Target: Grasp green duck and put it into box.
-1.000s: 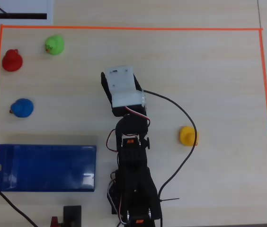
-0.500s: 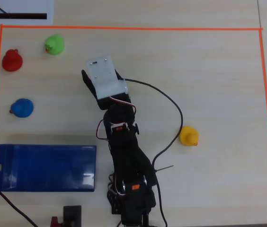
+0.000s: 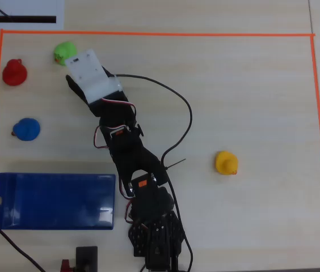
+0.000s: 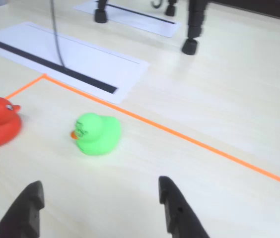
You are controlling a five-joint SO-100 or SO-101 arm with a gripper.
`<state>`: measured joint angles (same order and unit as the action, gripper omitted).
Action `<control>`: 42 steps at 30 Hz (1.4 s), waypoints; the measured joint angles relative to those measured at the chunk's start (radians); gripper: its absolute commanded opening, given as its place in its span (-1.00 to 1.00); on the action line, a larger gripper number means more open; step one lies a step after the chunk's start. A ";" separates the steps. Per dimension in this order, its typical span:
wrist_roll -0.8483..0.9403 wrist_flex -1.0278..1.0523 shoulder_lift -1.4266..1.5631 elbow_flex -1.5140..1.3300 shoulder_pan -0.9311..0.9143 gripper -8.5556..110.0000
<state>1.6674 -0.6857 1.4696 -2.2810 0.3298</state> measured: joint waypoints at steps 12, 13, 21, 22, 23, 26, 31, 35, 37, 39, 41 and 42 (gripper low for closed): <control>0.009 0.000 -0.322 0.348 0.080 -0.32; 0.009 0.000 -0.341 0.373 0.083 -0.32; 0.008 0.049 -0.488 0.569 0.086 -0.33; 0.008 0.055 -0.506 0.591 0.086 -0.33; 0.009 0.060 -0.528 0.615 0.086 -0.33; 0.008 0.063 -0.595 0.684 0.086 -0.33; 0.011 0.092 -0.667 0.778 0.074 -0.34; 0.009 0.163 -0.729 0.879 0.051 -0.34; 0.008 0.178 -0.756 0.923 0.038 -0.34; 0.008 0.181 -0.773 0.948 0.031 -0.34; 0.006 0.181 -0.781 0.953 0.028 -0.35; 0.003 0.181 -0.784 0.953 0.026 -0.35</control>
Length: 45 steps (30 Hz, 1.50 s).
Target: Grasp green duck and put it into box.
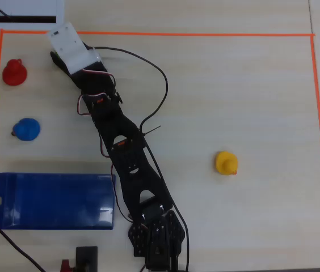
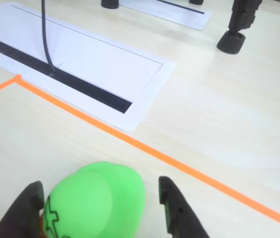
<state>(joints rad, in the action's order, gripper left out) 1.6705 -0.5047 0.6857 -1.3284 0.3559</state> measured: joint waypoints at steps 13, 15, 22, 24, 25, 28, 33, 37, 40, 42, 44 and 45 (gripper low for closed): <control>-0.072 0.028 -0.003 -0.034 0.035 -0.47; -0.081 0.040 -0.003 -0.034 0.035 -0.62; -0.086 0.063 -0.003 -0.015 0.035 -0.86; -0.094 0.063 -0.003 -0.015 0.035 -0.86; -0.097 0.063 -0.003 -0.015 0.035 -0.86; -0.107 0.063 -0.003 -0.015 0.035 -0.86; -0.135 0.052 -0.003 -0.015 0.035 -0.86; -0.193 0.051 0.060 -0.087 0.035 -0.86; -0.290 0.150 0.216 -0.127 0.035 -0.86; -0.380 0.308 0.353 -0.112 0.035 -0.86; -0.471 0.508 0.488 -0.071 0.043 -0.86; -0.509 0.615 0.549 -0.043 0.048 -0.86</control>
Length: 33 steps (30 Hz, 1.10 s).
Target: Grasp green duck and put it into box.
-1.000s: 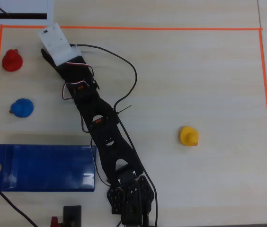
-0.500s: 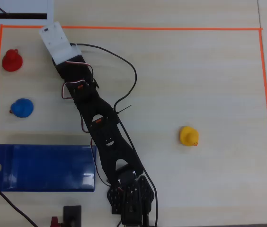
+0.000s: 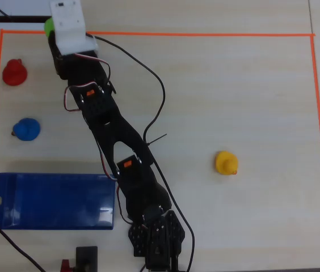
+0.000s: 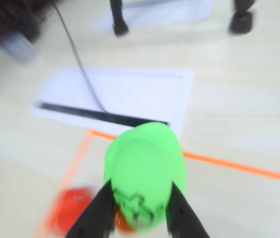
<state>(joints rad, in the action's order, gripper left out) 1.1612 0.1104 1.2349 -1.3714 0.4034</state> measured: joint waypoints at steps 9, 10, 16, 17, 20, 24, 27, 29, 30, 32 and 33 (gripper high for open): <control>-0.183 0.848 0.362 0.060 0.121 -0.86; -0.202 0.916 0.387 0.052 0.140 -0.86; -0.301 1.190 0.489 -0.048 0.273 -0.86; -0.316 1.212 0.495 -0.067 0.296 -0.86; -0.367 1.253 0.495 -0.114 0.365 -0.86; -0.419 1.269 0.497 -0.170 0.431 -0.86; -0.454 1.270 0.508 -0.224 0.500 -0.86; -0.472 1.270 0.528 -0.261 0.545 -0.86; -0.482 1.270 0.538 -0.282 0.565 -0.86; -0.495 1.256 0.558 -0.330 0.588 -0.86; -0.499 1.241 0.574 -0.354 0.591 -0.86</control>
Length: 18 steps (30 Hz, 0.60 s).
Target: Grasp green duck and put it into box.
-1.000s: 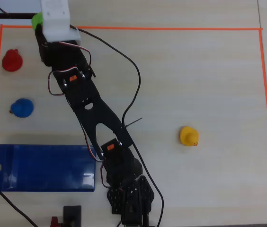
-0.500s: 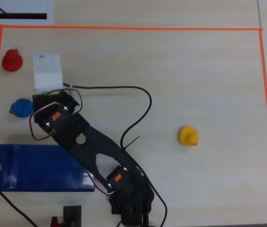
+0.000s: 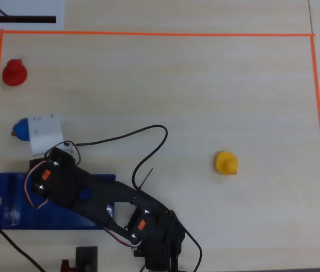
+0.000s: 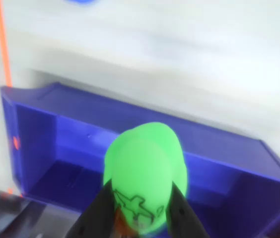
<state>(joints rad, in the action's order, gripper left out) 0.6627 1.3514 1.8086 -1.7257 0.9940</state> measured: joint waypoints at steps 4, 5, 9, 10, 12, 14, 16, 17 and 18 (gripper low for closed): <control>0.000 -0.058 0.052 -0.083 0.011 -0.75; 0.006 -0.077 0.072 -0.112 0.011 -0.70; 0.015 -0.101 0.067 -0.179 0.009 -0.68; 0.025 -0.103 0.063 -0.198 0.006 -0.72; 0.021 -0.104 0.077 -0.209 -0.002 -0.75; 0.023 -0.104 0.089 -0.215 -0.005 -0.80; 0.023 -0.104 0.101 -0.224 -0.005 -0.83; 0.023 -0.104 0.106 -0.225 -0.008 -0.85; 0.023 -0.104 0.109 -0.227 -0.009 -0.85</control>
<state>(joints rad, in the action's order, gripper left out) 0.6857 1.2471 1.9175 -1.9528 0.9848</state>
